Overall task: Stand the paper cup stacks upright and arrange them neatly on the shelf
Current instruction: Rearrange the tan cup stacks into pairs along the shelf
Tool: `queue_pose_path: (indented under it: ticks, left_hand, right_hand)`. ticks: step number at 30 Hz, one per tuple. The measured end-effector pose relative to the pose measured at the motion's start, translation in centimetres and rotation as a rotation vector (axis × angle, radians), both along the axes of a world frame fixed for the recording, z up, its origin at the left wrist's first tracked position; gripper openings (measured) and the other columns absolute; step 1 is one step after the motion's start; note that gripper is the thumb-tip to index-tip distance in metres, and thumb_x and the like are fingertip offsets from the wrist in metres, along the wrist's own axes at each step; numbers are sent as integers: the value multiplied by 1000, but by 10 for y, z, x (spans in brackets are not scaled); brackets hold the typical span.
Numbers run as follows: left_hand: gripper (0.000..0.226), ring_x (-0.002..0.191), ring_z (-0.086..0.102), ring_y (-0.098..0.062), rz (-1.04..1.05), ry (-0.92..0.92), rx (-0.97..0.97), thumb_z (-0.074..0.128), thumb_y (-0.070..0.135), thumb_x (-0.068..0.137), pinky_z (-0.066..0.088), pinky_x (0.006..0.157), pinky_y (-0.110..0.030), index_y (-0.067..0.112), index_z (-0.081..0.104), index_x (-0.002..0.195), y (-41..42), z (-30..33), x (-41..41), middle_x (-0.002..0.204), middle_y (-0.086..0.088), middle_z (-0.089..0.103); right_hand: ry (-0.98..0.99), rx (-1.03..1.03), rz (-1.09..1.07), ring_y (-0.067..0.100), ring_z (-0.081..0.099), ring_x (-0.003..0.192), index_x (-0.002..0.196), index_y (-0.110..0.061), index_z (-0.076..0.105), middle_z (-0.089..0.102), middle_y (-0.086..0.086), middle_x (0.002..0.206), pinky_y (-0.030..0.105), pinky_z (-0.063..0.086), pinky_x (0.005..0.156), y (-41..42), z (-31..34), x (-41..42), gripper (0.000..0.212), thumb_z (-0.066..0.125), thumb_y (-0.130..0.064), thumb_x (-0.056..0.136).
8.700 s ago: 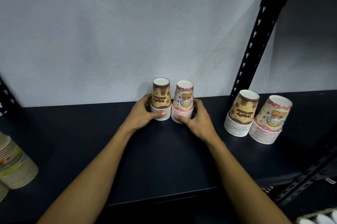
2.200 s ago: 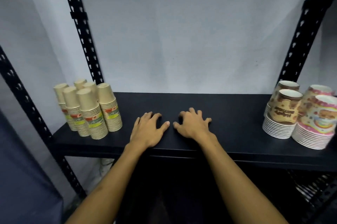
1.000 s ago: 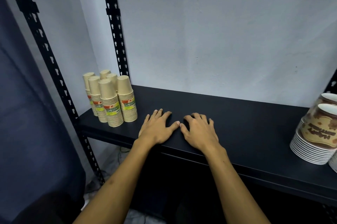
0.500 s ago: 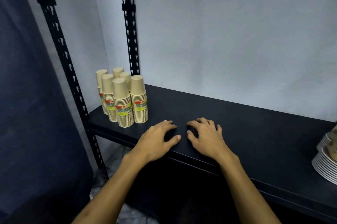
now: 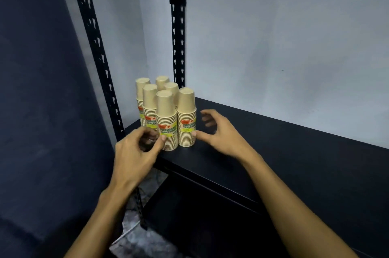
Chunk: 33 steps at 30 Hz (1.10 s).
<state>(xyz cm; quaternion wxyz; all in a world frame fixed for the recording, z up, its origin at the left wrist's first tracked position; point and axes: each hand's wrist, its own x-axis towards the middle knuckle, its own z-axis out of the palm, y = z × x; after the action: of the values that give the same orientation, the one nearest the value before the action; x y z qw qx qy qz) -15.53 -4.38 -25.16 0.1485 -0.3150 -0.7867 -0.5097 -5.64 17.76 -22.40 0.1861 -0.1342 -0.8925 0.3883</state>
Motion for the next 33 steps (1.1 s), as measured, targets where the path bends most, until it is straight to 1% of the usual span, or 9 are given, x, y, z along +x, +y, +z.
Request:
queue_pose_path:
  ticks: [4, 7, 10, 12, 15, 18, 24, 30, 33]
  left_hand:
    - [38, 94, 62, -8, 85, -25, -18, 78, 49, 81, 54, 83, -30, 24, 64, 106, -2, -9, -15, 103, 8, 64]
    - [55, 105, 58, -9, 65, -60, -11, 81, 56, 76, 49, 90, -28, 27, 56, 117, 2, -11, -17, 114, 7, 58]
    - [63, 110, 57, -8, 45, -98, 13, 83, 57, 74, 47, 93, -27, 28, 54, 122, 7, -15, -16, 118, 8, 55]
    - [61, 111, 56, -7, 56, -102, 21, 83, 55, 74, 46, 94, -25, 27, 56, 121, 11, -18, -13, 120, 7, 53]
    - [47, 110, 54, -5, 58, -112, 17, 81, 53, 76, 45, 94, -21, 28, 60, 110, 16, -24, -10, 120, 7, 51]
    - [43, 112, 55, -6, 61, -120, 24, 80, 51, 78, 41, 92, -15, 23, 65, 107, 20, -30, -9, 124, 9, 50]
    - [42, 118, 54, -12, 77, -107, 15, 78, 53, 79, 45, 100, -28, 24, 66, 107, 21, -33, -10, 128, 8, 51]
    - [46, 121, 54, -14, 61, -114, -18, 77, 58, 78, 48, 103, -35, 28, 64, 110, 19, -30, -11, 134, 6, 51]
    - [49, 122, 54, -14, 57, -115, -32, 77, 60, 76, 48, 102, -34, 27, 64, 111, 18, -29, -12, 134, 6, 50]
  right_hand:
    - [38, -93, 52, 10, 55, 124, 148, -24, 40, 55, -6, 140, 34, 50, 101, 2, -4, -19, 85, 84, -42, 78]
    - [87, -167, 75, 8, 59, 120, 145, -26, 43, 60, -8, 133, 32, 53, 96, 3, -12, -26, 84, 87, -41, 74]
    - [123, -224, 92, 5, 63, 116, 142, -24, 47, 64, -9, 129, 25, 53, 92, -2, -25, -29, 76, 87, -34, 77]
    - [117, -218, 97, 3, 64, 114, 138, -22, 51, 67, -9, 126, 24, 52, 95, -5, -31, -31, 66, 84, -29, 81]
    - [116, -192, 91, 2, 65, 112, 131, -21, 57, 69, -11, 122, 31, 53, 101, -9, -37, -32, 53, 80, -30, 85]
    - [129, -182, 86, 2, 65, 112, 130, -22, 57, 70, -11, 122, 32, 53, 102, -10, -41, -33, 50, 79, -31, 86]
    - [136, -154, 77, 1, 64, 112, 131, -23, 57, 69, -13, 122, 33, 53, 102, -10, -44, -34, 53, 79, -34, 85]
    - [133, -144, 76, 2, 65, 111, 129, -24, 57, 69, -13, 121, 34, 54, 101, -9, -45, -36, 51, 80, -34, 84]
    - [130, -143, 76, 2, 65, 111, 128, -25, 57, 69, -13, 121, 35, 54, 101, -8, -46, -36, 51, 80, -35, 84]
